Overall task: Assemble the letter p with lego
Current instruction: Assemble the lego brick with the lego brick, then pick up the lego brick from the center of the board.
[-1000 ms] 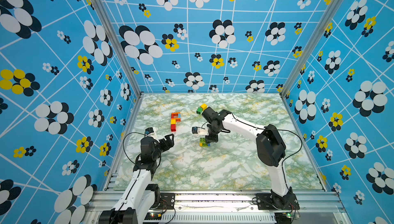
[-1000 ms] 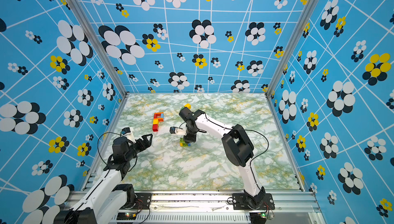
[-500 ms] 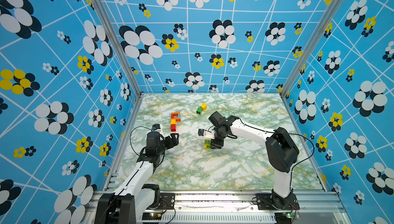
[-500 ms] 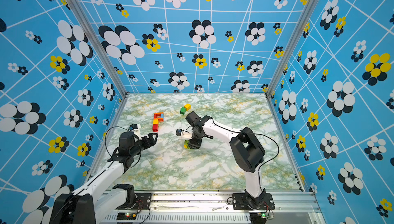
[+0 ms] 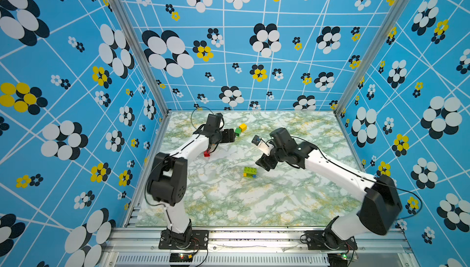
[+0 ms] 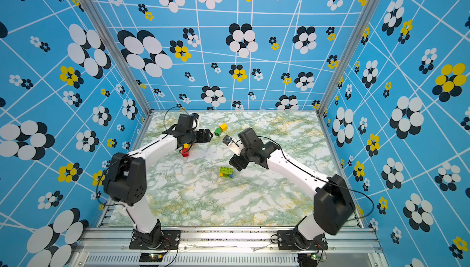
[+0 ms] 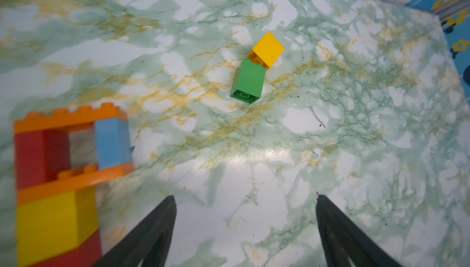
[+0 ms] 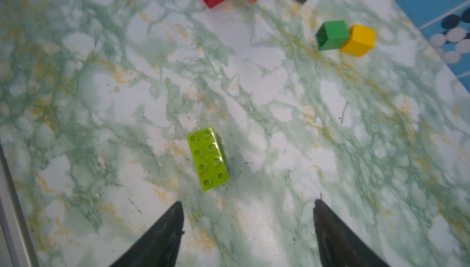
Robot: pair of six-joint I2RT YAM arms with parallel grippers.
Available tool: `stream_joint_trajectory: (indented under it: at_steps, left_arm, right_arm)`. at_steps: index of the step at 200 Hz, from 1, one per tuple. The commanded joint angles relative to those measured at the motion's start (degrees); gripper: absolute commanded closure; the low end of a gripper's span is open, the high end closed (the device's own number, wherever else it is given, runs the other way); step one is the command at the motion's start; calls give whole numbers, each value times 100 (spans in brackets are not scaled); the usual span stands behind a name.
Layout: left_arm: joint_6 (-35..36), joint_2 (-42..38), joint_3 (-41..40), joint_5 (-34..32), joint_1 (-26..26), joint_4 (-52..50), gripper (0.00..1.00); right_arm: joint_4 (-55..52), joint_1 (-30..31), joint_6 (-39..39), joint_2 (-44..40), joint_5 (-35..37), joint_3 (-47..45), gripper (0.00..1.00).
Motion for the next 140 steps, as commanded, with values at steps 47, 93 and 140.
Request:
stream_joint_trajectory:
  at_steps: [47, 93, 140]
  left_arm:
    - [1108, 2473, 3496, -671, -426, -2858, 22]
    - [1275, 3524, 4942, -1335, -508, -3585, 20]
    - [1365, 4285, 6115, -1348, -513, -4071, 34]
  right_arm:
    - [1993, -90, 2218, -1611, 1411, -1760, 13]
    - [2091, -92, 2642, -2265, 1445, -2320, 13]
    - [2260, -93, 2719, -2252, 1392, -2458, 13]
